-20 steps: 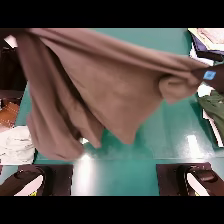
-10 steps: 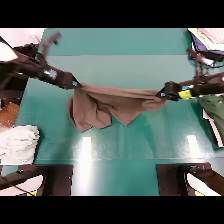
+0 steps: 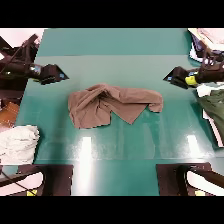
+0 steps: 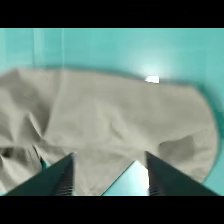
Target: Fold the shirts.
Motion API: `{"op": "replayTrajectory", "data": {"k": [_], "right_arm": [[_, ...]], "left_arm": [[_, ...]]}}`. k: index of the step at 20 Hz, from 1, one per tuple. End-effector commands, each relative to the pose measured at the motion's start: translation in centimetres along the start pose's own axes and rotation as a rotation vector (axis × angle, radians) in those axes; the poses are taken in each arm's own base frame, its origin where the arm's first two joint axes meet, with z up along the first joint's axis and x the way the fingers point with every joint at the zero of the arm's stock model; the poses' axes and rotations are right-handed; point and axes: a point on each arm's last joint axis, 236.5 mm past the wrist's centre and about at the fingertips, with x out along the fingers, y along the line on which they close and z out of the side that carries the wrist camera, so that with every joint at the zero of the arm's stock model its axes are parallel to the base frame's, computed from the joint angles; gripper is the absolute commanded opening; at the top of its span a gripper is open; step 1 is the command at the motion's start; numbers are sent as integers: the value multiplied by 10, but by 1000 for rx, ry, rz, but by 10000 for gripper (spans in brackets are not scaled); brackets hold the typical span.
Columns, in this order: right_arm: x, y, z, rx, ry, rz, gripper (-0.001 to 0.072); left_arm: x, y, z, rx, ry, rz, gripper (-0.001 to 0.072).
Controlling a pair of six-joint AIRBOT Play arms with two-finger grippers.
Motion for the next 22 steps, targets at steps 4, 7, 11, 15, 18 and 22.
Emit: {"op": "replayTrajectory", "data": {"k": [4,7,11,15,18,22], "right_arm": [[-52,6,24,-52,-145,-6,447],[-57,11,24,-69,-158,3,447],[-57,12,24,-69,-155,4,448],[-57,12,23,-69,-152,5,447],[-56,11,19,-69,-136,4,448],[-56,12,17,-70,-126,5,447]], "left_arm": [[23,37,-111,-280,-1,35,643],[42,33,-173,-430,31,-24,642],[63,30,-226,-478,112,-31,642],[85,31,-232,-508,64,22,642],[91,32,-219,-491,-5,44,642],[92,34,-215,-513,-24,49,642]]}}
